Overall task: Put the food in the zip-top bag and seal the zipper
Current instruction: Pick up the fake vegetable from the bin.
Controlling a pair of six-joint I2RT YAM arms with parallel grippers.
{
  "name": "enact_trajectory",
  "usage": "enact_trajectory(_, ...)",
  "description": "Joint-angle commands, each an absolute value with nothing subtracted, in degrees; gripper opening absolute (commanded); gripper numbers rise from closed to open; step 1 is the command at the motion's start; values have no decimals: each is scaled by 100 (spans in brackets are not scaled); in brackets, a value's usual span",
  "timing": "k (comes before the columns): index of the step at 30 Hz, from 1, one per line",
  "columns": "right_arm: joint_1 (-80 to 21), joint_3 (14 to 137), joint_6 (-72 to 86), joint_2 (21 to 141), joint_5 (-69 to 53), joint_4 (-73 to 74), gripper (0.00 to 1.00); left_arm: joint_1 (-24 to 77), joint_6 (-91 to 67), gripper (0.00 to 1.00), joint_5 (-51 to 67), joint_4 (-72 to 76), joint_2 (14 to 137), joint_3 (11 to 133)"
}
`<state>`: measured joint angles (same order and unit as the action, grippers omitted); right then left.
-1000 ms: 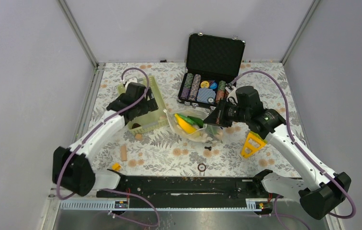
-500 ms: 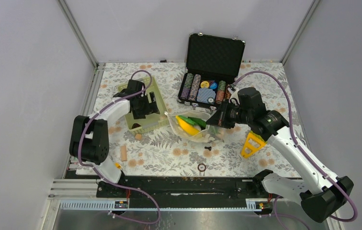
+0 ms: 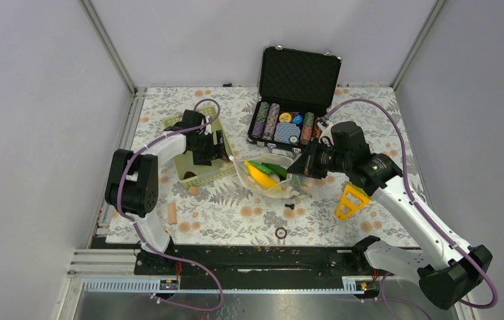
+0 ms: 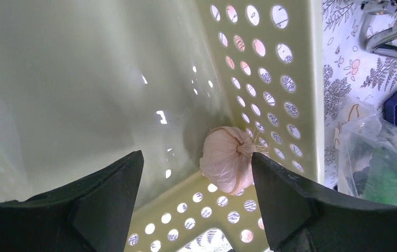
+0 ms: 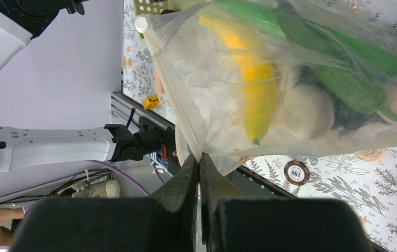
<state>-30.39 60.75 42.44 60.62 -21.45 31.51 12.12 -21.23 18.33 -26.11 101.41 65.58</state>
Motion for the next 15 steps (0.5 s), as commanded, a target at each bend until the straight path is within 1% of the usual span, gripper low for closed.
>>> enact_trajectory(1, -3006, 6234, 4204, 5997, -2054, 3158, 0, 1213, -1884, 75, 2119, -2519, 10326, 6794)
enact_trajectory(9, -3006, 6240, 4218, 5976, -2010, 3153, 0, 1233, -1897, 70, 2343, -2536, 10602, 6928)
enact_trajectory(13, -3006, 6223, 4231, 5988, -2018, 3148, 0, 1272, -1925, 65, 2111, -2623, 10607, 6942)
enact_trajectory(15, -3006, 6223, 4242, 5982, -2000, 3155, 0, 1309, -1963, 64, 1791, -2753, 10571, 6951)
